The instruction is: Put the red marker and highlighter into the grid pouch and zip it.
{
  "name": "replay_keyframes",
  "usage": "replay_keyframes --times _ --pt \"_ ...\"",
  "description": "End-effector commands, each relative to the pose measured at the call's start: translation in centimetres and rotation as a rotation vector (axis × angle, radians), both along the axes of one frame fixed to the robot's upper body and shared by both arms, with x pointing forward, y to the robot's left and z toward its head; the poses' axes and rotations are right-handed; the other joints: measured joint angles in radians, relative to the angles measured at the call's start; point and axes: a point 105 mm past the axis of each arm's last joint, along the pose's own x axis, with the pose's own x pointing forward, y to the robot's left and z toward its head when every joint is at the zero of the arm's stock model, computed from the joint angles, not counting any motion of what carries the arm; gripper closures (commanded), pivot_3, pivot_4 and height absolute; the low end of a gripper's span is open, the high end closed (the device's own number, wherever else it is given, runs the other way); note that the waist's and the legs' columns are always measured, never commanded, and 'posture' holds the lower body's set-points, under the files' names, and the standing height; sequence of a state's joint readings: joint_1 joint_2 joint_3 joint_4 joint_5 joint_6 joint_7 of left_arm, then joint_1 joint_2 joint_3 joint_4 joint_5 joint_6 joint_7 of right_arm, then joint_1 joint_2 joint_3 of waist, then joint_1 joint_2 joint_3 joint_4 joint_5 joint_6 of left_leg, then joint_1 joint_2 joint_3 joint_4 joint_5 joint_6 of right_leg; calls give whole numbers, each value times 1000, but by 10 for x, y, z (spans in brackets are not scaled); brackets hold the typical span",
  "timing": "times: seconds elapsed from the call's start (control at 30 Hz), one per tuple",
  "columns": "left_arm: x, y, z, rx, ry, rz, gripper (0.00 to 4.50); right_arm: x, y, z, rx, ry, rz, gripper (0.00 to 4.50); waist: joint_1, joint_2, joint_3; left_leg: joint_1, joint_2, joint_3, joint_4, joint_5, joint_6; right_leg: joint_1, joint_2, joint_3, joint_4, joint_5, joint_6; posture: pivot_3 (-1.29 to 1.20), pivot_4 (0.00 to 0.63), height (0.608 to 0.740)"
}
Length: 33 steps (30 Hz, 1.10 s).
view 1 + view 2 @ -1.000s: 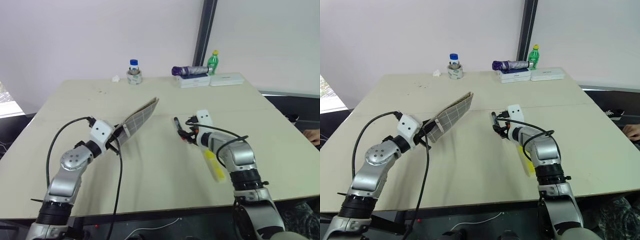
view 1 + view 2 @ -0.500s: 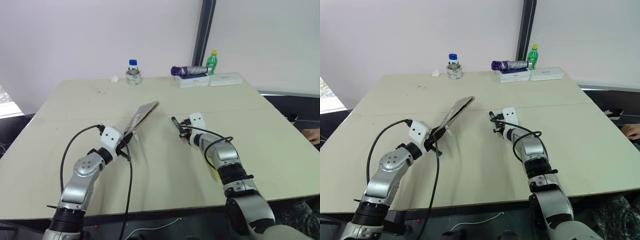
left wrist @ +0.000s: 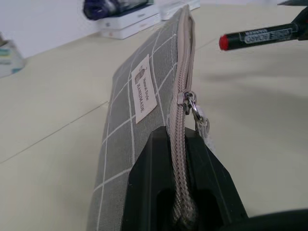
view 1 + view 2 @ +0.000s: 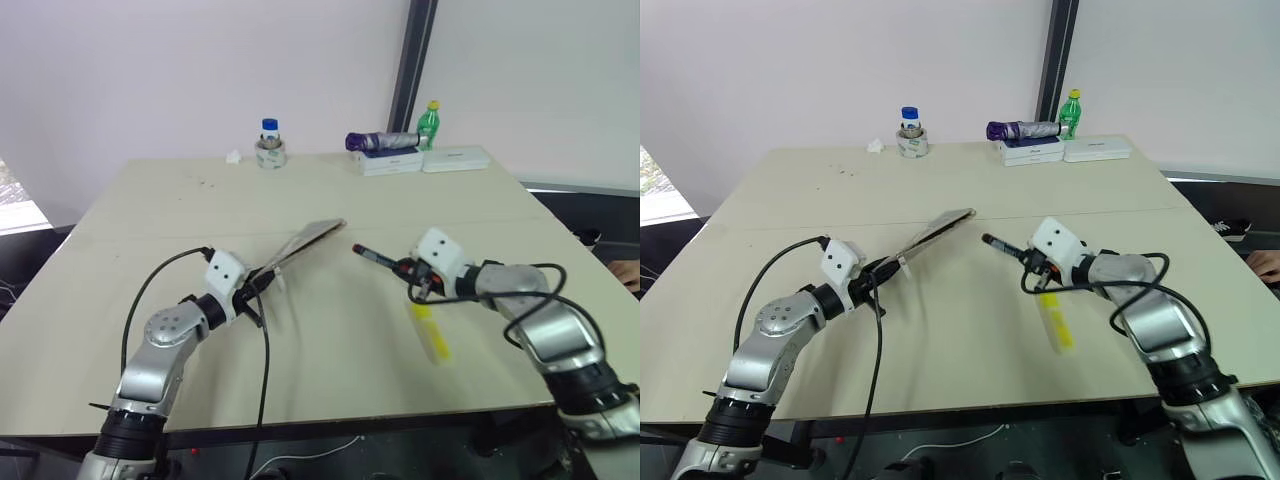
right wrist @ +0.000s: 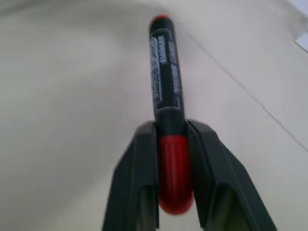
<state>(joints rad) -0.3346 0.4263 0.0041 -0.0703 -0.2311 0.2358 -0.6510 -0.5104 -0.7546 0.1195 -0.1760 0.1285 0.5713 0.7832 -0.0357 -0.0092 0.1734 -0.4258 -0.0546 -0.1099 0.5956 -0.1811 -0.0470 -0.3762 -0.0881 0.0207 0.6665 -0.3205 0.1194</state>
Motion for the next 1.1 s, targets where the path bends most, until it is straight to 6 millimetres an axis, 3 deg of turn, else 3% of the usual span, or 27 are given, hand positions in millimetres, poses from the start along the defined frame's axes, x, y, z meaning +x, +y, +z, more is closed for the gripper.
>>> replay_keyframes --times 0.03,0.33,0.77,0.9,1.1 --pt "-1 -9 9 0 -23 -67 4500 -12 8 29 14 -69 69 4169 -3 0 0 0 0 0 0 0 0 0 0 0 0 0 0 0 150 740" --pt "-5 -21 5 29 -12 -140 4500 -12 17 37 21 -99 71 4169 8 0 0 0 1 -1 1 0 0 1 -1 0 -1 0 0 0 150 740" --pt "-15 -25 2 89 -22 -182 4500 -10 15 27 -106 -101 100 4169 22 0 0 0 0 -1 1 0 0 1 -2 0 -1 0 0 0 150 740" --pt "-23 -27 -1 154 -26 -237 4500 -14 21 19 -260 -112 187 4169 21 0 0 0 0 0 0 0 0 1 -2 0 -1 0 0 0 150 740" --pt "-44 -34 -10 252 -4 -383 4500 -27 48 11 -331 -123 362 4169 21 0 0 0 1 -1 0 0 0 1 -2 0 -2 0 0 0 150 740"
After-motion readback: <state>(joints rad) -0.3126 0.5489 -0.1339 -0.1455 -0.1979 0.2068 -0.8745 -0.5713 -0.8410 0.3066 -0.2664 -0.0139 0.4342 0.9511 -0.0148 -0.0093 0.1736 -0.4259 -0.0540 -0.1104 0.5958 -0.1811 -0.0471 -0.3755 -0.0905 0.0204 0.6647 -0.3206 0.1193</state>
